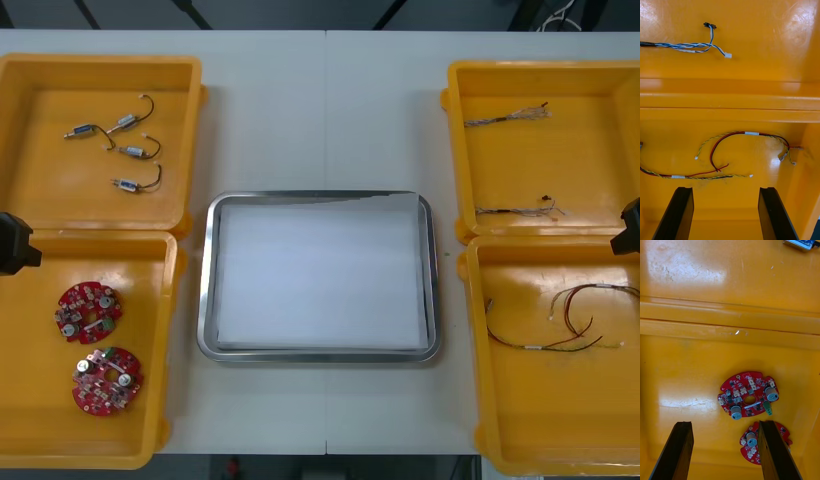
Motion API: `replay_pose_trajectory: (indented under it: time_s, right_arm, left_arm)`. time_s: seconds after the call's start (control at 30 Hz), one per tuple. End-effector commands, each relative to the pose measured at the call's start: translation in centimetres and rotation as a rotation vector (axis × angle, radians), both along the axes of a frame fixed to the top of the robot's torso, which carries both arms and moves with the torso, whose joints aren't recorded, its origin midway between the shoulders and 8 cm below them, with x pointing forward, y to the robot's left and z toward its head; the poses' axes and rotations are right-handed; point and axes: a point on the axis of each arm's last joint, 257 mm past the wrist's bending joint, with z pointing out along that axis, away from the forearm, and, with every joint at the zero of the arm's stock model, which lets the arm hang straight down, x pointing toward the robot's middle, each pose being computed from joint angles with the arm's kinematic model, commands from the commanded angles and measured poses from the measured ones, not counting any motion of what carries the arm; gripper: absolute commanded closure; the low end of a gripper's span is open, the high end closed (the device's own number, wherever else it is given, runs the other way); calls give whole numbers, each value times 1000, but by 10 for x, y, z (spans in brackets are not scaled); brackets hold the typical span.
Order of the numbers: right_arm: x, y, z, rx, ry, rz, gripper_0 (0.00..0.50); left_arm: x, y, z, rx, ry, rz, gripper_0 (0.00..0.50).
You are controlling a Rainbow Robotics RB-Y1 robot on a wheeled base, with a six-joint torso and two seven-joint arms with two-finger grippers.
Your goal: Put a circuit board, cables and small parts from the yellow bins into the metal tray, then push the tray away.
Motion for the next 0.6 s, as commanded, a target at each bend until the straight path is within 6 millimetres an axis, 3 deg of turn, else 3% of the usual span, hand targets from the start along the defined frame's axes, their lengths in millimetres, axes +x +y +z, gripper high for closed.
replay_pose_trajectory:
  time_s: [0.03,0.6]
  right_arm:
    - [0,-2,6,16,-23,-41,0]
    - [0,-2,6,16,-23,-41,0]
  left_arm:
    - [0,6,5,29,-5,-21,0]
    - [0,6,5,29,-5,-21,0]
